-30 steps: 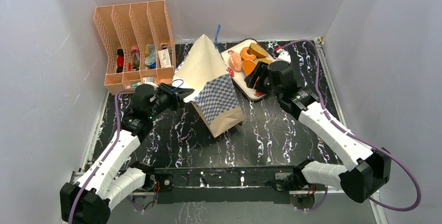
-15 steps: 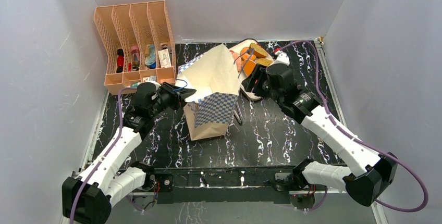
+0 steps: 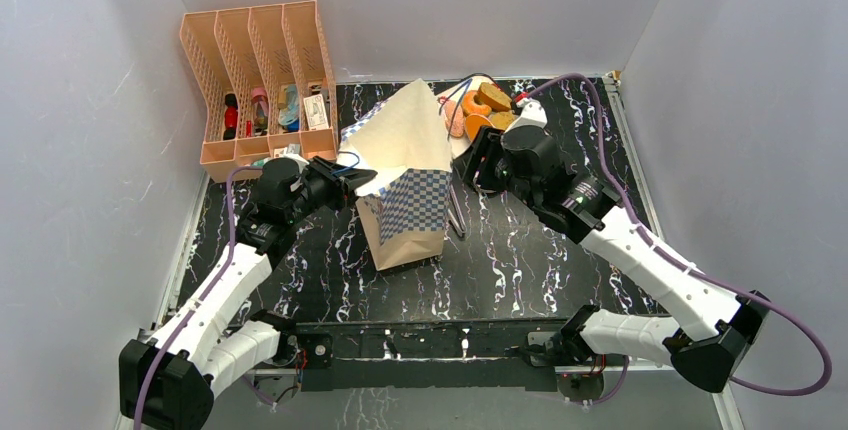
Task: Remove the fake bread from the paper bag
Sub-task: Move the paper bag to the center of the board.
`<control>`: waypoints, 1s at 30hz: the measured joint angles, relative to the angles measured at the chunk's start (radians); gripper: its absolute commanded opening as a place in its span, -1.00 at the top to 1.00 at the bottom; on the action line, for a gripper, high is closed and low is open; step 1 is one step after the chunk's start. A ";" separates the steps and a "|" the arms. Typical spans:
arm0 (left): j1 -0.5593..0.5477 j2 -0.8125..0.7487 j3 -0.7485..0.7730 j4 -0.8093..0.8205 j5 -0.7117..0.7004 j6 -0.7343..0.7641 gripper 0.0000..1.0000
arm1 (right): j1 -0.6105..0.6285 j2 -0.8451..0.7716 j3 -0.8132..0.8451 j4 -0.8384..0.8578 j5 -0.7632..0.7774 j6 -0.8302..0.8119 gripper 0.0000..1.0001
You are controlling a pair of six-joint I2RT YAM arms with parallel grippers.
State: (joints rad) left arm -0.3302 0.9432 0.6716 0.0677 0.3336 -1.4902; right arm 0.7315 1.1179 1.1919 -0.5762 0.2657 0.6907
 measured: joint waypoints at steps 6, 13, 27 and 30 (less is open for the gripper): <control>0.000 0.001 -0.002 0.007 0.008 0.002 0.65 | 0.027 -0.001 0.047 -0.009 0.022 0.000 -0.03; 0.001 0.001 -0.011 0.012 0.014 0.002 0.64 | 0.048 0.006 0.080 -0.027 0.032 -0.001 -0.04; 0.010 0.000 -0.027 0.014 0.035 0.014 0.53 | 0.052 0.150 0.087 0.007 0.037 -0.032 0.01; 0.018 0.000 -0.027 0.014 0.051 0.022 0.38 | 0.052 0.195 0.106 0.012 0.043 -0.042 0.15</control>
State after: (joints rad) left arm -0.3122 0.9432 0.6445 0.0814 0.3843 -1.4685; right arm 0.7837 1.3132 1.2976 -0.5640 0.3084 0.6483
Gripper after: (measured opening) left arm 0.247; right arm 0.485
